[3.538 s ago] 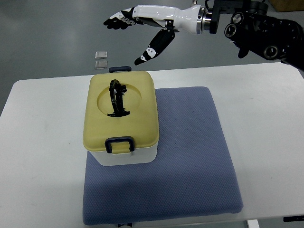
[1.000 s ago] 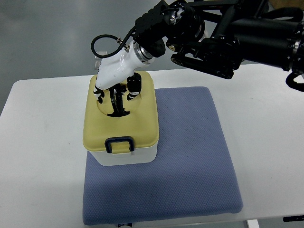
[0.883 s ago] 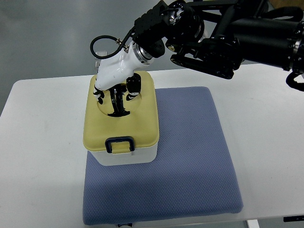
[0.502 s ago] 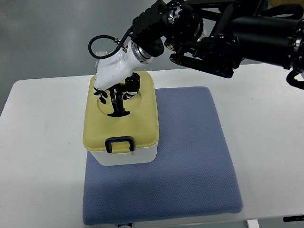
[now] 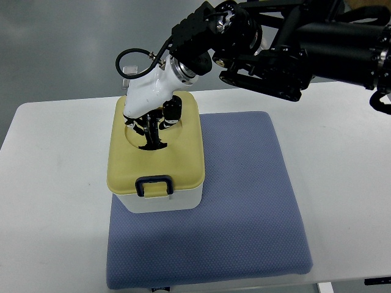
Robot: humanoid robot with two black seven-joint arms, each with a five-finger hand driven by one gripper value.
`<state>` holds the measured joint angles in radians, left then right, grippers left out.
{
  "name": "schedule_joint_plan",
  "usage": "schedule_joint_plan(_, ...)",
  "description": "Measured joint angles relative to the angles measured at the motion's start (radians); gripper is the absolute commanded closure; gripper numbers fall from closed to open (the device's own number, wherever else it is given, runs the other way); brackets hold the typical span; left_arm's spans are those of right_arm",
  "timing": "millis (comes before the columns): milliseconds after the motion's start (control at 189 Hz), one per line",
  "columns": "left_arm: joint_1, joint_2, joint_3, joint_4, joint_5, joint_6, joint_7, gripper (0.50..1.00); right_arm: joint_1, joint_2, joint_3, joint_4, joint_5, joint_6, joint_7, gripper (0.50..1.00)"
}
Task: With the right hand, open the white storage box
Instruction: 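Lower the right hand and close its fingers around the black lid handle, then lift the yellow lid off the white box with the right hand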
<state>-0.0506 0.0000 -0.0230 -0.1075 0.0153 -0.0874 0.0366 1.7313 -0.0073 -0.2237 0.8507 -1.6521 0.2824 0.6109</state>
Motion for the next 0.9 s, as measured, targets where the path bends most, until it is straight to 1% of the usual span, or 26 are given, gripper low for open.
schedule_joint_plan(53,0.0,0.0,0.0,0.0,0.0,0.0,0.0,0.5,0.0,0.0,0.0,0.0,0.0,-0.003,0.0,0.924)
schedule_joint_plan(90,0.0,0.0,0.0,0.0,0.0,0.0,0.0,0.5,0.0,0.0,0.0,0.0,0.0,-0.007,0.0,0.957)
schedule_joint_plan(111,0.0,0.0,0.0,0.0,0.0,0.0,0.0,0.5,0.0,0.001,-0.001,0.0,0.0,-0.01,0.0,0.963)
schedule_joint_plan(148,0.0,0.0,0.0,0.0,0.0,0.0,0.0,0.5,0.0,0.001,-0.001,0.0,0.0,-0.014,0.0,1.0)
schedule_joint_plan(397,0.0,0.0,0.001,0.0,0.0,0.0,0.0,0.5,0.0,0.001,-0.004,0.001,-0.001,-0.037,0.0,1.0)
schedule_joint_plan(608,0.0,0.0,0.002,0.001,0.0,0.0,0.0,0.5,0.0,0.001,-0.023,0.0,0.007,-0.119,0.0,1.0)
schedule_joint_plan(899,0.0,0.0,0.002,0.002,0.0,0.0,0.0,0.5,0.0,-0.028,-0.007,-0.022,0.08,-0.161,0.0,1.0)
